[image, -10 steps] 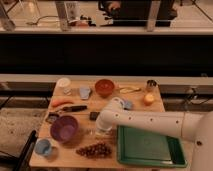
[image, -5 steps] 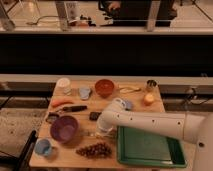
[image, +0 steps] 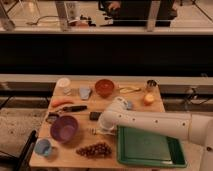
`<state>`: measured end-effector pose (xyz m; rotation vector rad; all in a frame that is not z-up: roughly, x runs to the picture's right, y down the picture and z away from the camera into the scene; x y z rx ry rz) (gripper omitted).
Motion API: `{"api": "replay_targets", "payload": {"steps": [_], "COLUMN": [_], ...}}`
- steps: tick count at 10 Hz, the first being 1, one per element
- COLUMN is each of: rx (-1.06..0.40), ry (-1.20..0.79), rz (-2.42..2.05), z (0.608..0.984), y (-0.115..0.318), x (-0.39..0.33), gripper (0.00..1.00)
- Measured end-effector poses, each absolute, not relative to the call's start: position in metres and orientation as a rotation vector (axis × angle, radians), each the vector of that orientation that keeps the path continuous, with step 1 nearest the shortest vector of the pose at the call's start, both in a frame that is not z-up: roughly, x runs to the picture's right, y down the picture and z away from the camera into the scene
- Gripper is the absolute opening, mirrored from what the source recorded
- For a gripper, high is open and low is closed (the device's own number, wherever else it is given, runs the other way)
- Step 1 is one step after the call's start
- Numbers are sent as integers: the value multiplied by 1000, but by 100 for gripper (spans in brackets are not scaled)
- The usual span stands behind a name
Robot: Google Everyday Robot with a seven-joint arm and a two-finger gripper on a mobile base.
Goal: Place fork in tray
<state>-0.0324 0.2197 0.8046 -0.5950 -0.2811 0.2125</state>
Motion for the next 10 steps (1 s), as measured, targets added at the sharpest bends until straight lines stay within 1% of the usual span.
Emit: {"api": "replay_targets", "payload": {"steps": [10], "rx": [-537], "ry": [-279], "rz": [169], "z": [778], "y": [177], "x": [-45], "gripper": [5]}}
